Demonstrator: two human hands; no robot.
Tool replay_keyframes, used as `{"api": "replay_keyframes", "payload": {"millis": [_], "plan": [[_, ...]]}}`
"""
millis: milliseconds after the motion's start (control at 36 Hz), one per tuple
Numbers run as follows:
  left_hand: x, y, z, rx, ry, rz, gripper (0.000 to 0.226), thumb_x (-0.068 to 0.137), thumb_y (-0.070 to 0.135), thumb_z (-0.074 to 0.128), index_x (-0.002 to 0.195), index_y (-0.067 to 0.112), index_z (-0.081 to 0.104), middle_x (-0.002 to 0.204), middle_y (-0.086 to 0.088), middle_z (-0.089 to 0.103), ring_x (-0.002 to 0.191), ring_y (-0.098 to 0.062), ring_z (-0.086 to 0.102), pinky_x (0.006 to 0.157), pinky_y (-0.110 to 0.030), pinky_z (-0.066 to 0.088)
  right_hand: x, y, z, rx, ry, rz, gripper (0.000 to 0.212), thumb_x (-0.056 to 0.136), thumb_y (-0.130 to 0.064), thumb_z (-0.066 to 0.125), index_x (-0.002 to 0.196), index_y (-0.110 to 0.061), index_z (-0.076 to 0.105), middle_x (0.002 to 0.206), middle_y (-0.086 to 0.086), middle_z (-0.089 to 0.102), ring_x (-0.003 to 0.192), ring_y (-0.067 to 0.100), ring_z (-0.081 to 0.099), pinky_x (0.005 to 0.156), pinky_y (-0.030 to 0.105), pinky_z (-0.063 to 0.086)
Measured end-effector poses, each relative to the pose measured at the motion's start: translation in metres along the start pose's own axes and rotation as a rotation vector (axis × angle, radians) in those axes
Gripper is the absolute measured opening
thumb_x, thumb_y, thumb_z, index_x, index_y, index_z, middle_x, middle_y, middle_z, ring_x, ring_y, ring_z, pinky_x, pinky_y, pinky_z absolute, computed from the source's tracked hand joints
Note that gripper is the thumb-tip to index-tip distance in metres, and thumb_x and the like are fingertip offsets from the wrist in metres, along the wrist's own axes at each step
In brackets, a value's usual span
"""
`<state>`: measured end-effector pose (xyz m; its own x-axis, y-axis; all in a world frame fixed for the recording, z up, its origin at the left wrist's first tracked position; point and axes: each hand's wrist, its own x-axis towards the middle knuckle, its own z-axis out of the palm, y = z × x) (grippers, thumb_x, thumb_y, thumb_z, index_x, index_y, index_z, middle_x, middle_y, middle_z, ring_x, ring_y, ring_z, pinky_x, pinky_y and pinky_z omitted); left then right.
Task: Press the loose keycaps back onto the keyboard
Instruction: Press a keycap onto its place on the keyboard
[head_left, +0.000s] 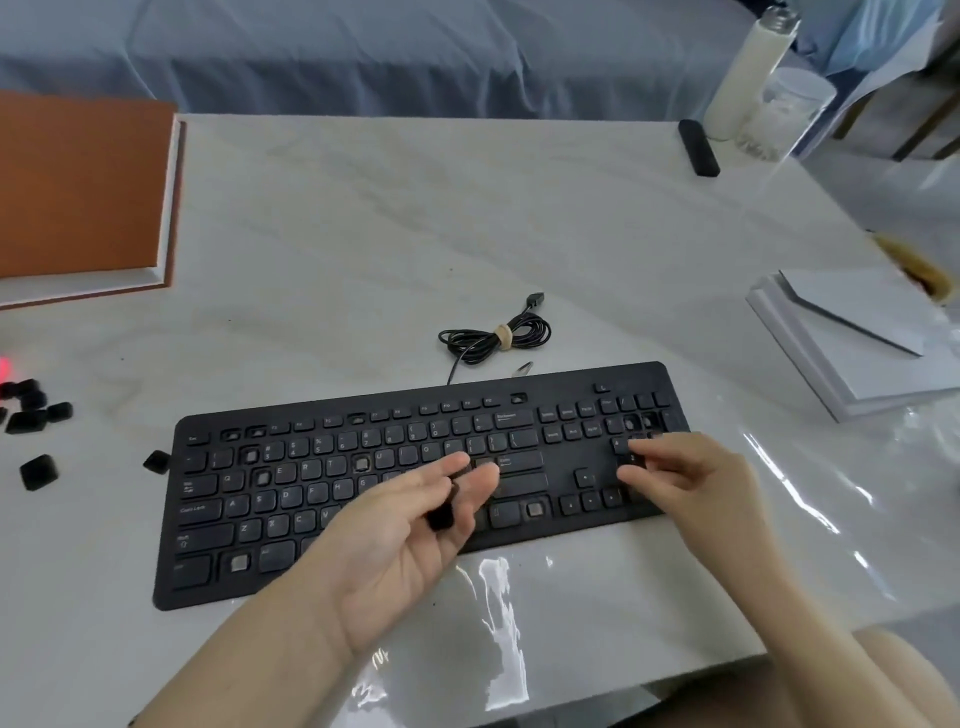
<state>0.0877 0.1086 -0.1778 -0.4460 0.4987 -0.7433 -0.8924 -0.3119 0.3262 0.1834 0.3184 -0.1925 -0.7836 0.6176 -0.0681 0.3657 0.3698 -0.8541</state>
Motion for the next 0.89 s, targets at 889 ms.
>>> {"api": "replay_keyframes", "payload": {"millis": [889], "plan": [[-0.012,-0.007,-0.005,0.157,0.124,0.091,0.008,0.088,0.017,0.056,0.088,0.01,0.059,0.09,-0.012,0.073,0.044,-0.003,0.04,0.033,-0.011,0.028,0.032,0.066,-0.022,-0.255,-0.092,-0.219,0.01,0.068,-0.027,0.074,0.078,-0.029,0.072,0.084,-0.009,0.058,0.07,0.003,0.052,0.065,0.01,0.038]]}}
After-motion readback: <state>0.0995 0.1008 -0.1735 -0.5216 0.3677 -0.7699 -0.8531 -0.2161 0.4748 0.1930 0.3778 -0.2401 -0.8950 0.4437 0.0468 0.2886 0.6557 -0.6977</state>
